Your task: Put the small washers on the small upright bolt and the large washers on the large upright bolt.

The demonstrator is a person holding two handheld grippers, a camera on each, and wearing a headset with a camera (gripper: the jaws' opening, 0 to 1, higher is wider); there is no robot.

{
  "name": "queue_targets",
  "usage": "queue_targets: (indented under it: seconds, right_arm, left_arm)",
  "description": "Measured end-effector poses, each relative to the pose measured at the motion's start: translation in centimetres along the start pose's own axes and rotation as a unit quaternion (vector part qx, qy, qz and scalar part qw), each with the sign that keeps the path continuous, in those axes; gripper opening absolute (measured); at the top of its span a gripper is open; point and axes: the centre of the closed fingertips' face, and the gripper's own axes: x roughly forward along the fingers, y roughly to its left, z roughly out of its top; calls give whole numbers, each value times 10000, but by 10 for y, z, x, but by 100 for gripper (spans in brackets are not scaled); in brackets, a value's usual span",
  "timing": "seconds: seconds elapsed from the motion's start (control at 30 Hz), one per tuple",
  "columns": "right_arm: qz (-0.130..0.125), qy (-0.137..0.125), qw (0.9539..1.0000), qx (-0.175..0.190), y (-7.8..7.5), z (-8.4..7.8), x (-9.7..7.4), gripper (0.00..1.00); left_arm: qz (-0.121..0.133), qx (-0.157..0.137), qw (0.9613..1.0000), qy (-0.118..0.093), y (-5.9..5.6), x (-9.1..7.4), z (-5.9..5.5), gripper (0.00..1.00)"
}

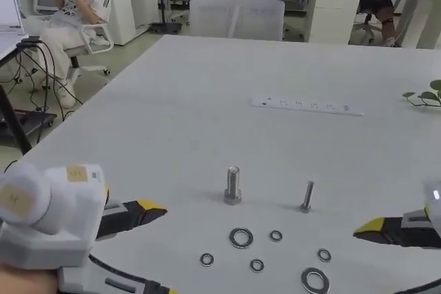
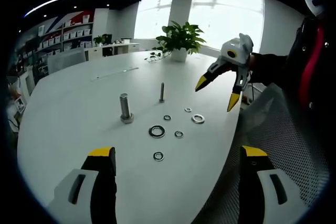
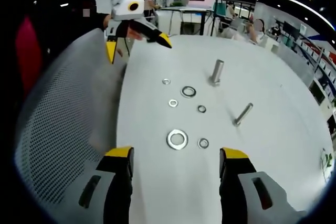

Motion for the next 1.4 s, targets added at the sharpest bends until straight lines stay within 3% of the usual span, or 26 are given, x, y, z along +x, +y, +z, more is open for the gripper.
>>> queue_targets:
  seconds: [0.33,0.7,0.97,1.4]
  right_arm:
    - [276,286,9988,-290,5,9,6,60]
    - [534,729,9938,-648,4,13,16,52]
    - [735,1077,9880,-825,6,11,25,47]
    - [849,1577,9779,-1075,2,4,38,41]
  left_arm:
    - [37,4,10000,-38,2,-1,2,98]
    - [57,19,10000,-72,4,-3,5,98]
    - [104,5,9999,-138,5,-4,8,97]
    - [188,-19,9995,-260,10,-5,13,97]
